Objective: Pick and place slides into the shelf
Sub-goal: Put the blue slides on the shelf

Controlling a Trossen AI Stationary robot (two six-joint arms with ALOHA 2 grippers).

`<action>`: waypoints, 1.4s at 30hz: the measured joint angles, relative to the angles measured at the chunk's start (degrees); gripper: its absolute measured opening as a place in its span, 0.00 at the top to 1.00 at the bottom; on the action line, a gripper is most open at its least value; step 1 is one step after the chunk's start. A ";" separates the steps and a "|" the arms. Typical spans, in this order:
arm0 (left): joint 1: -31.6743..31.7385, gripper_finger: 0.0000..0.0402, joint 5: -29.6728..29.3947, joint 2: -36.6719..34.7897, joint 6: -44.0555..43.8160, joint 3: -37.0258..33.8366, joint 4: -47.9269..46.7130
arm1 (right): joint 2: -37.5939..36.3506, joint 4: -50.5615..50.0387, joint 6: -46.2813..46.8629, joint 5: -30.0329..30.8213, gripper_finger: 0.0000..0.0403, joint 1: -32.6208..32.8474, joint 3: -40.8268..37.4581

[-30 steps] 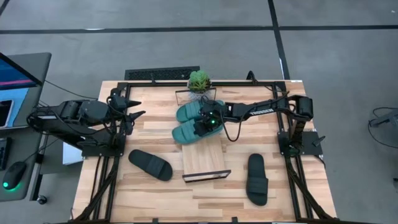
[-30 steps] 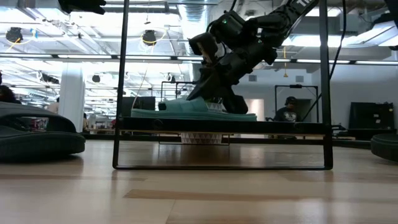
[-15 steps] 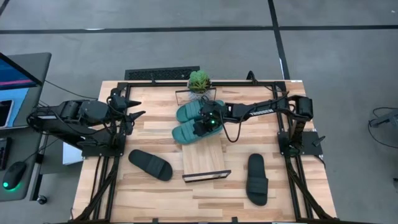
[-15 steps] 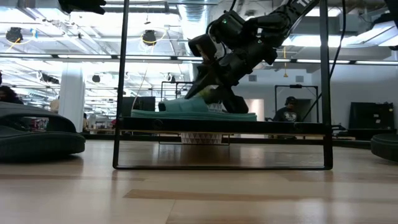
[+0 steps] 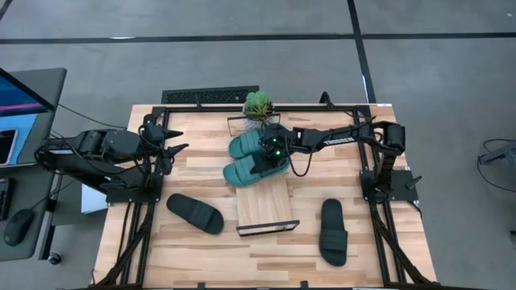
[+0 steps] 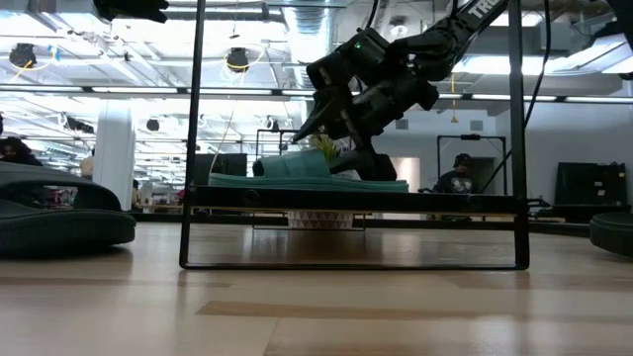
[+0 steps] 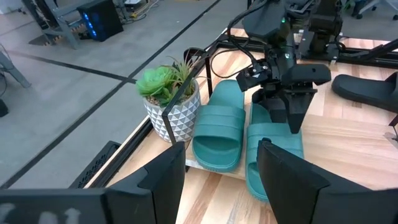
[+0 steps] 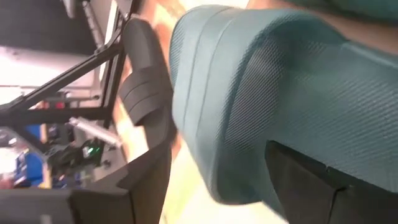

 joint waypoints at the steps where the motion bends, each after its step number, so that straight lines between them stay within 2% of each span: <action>1: 0.02 0.53 0.00 -0.02 0.00 0.00 0.00 | 0.00 -0.03 -0.08 -1.21 0.37 -0.26 0.00; 6: 0.01 0.53 0.16 0.00 0.00 0.00 0.00 | 0.00 -1.33 -0.88 -5.86 0.37 -1.46 0.02; 9: 0.02 0.53 0.26 0.00 0.00 0.00 -0.02 | -1.54 -4.65 -2.75 -6.15 0.37 -2.09 0.01; 14: 0.02 0.53 0.25 -0.02 0.02 0.00 -0.03 | -6.37 -10.83 -6.66 -4.28 0.37 -3.81 0.02; 20: 0.02 0.53 0.24 -0.63 0.00 0.00 -0.32 | -17.05 -13.22 -10.41 0.31 0.37 -5.61 0.02; 24: 0.02 0.53 0.36 -2.55 -1.20 0.00 -0.33 | -27.34 -12.97 -13.90 7.62 0.37 -5.36 0.02; 27: 0.02 0.53 1.24 -4.68 -1.75 0.00 -0.21 | -36.26 -12.70 -19.51 17.41 0.37 -3.30 0.02; 32: 0.02 0.53 4.20 -8.36 -0.50 0.02 0.52 | -50.05 -7.58 -35.31 37.69 0.37 6.04 0.04; 34: 0.02 0.53 6.83 -9.79 1.07 0.02 0.63 | -53.72 -4.13 -42.30 43.86 0.37 10.70 0.04; 36: 0.02 0.53 10.52 -11.02 2.27 -0.02 0.72 | -56.30 -0.75 -49.07 46.63 0.37 15.01 0.11; 38: 0.02 0.53 15.31 -12.14 2.96 -0.82 1.70 | -58.17 1.36 -54.34 46.80 0.37 18.35 0.11; 42: 0.02 0.53 25.08 -14.31 3.04 -8.19 14.15 | -59.34 1.90 -59.52 46.75 0.37 22.44 0.12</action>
